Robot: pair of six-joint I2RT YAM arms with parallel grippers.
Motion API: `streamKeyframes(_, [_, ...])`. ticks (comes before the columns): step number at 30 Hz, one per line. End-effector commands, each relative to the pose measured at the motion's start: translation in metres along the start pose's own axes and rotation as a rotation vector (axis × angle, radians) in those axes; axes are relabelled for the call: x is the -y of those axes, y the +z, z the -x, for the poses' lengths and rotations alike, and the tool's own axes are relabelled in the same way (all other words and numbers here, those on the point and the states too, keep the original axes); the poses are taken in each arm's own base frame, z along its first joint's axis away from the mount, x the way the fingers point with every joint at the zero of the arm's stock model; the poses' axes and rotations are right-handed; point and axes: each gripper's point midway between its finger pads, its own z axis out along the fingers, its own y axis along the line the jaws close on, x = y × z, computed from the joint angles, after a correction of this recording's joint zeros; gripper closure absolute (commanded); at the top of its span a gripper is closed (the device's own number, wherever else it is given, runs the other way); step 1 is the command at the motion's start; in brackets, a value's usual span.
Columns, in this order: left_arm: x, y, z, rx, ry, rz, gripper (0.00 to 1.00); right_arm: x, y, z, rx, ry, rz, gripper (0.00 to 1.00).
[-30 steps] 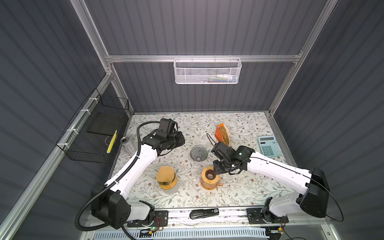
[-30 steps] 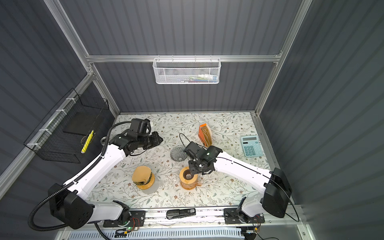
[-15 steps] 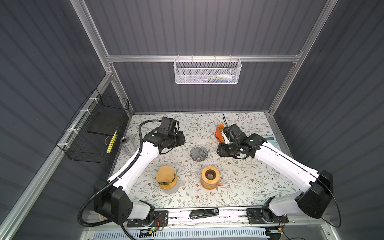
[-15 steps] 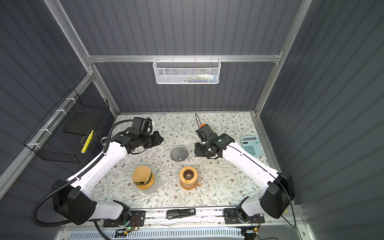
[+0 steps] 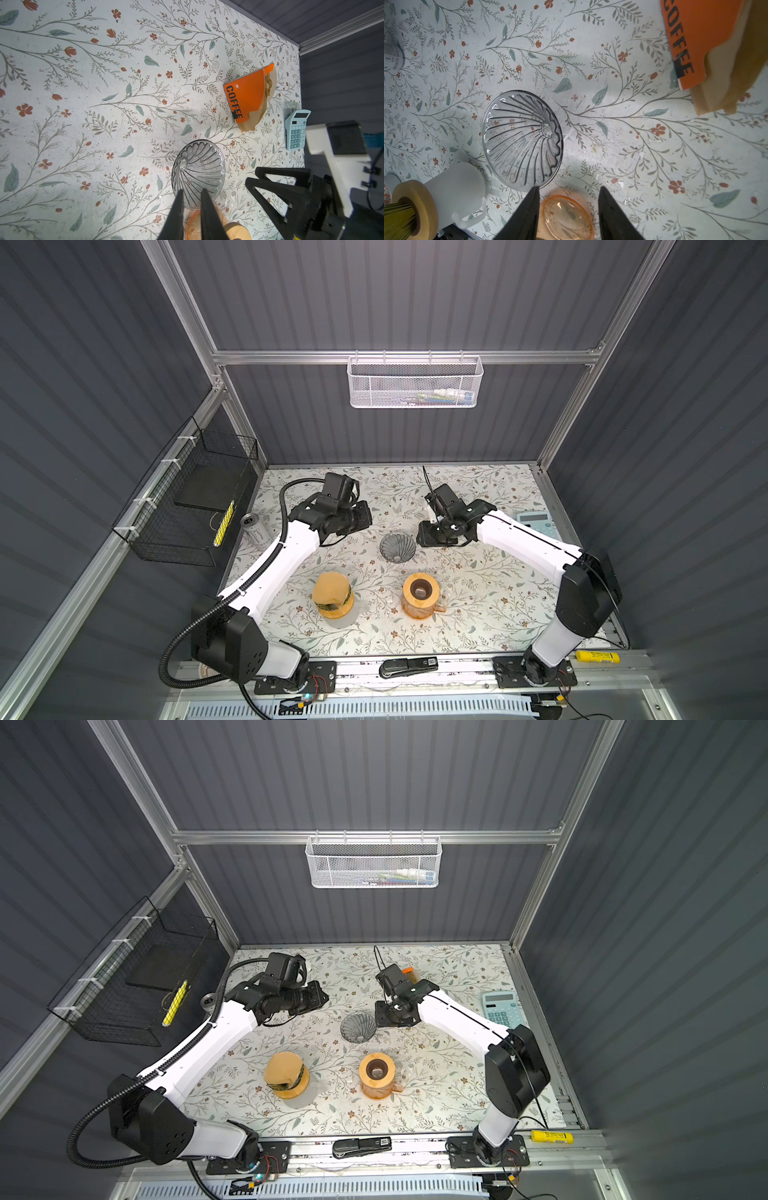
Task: Place the coffee filter in the dripper
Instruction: 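Raise the right gripper and move it over the clear ribbed glass dripper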
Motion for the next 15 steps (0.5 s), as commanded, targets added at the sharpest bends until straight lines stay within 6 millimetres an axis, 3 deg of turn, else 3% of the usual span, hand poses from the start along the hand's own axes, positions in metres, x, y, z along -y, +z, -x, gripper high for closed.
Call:
streamKeyframes(1, [0.007,-0.007,0.004,0.012,-0.003,-0.012,0.83,-0.009,0.004,0.011,0.013,-0.027,0.023,0.53])
streamKeyframes(15, [-0.002,-0.001,0.000,0.012,0.000,0.016,0.83,-0.016,0.044,0.012,-0.057,-0.048,0.018,0.57])
